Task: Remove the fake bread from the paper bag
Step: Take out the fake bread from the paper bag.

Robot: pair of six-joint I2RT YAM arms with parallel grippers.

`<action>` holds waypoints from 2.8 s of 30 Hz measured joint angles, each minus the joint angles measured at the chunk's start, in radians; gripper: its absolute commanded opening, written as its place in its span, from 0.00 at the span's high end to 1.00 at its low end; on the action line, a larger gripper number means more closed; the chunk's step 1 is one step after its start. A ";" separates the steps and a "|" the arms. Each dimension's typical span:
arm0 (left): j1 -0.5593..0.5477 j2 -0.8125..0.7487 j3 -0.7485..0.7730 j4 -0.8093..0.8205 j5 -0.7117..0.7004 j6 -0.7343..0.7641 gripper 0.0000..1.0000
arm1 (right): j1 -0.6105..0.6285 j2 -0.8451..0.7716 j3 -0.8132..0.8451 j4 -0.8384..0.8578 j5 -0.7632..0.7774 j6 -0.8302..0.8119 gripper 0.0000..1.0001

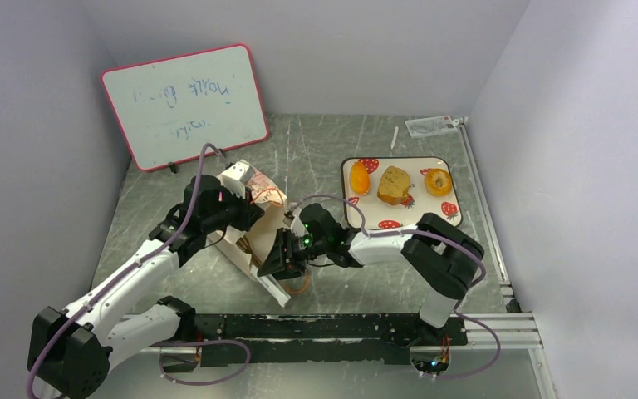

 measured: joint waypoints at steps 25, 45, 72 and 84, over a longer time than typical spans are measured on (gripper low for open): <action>0.017 -0.029 0.000 -0.022 0.064 -0.004 0.93 | -0.020 0.148 -0.119 0.545 -0.043 0.387 0.52; 0.020 -0.118 -0.009 -0.047 0.023 -0.033 0.93 | -0.028 0.108 -0.154 0.541 -0.019 0.359 0.95; 0.009 -0.032 0.000 -0.036 -0.333 -0.230 0.93 | -0.035 -0.779 -0.301 -0.282 0.192 0.088 0.97; 0.007 0.069 0.063 -0.035 -0.484 -0.317 0.93 | -0.057 -0.998 -0.159 -0.698 0.392 0.026 0.97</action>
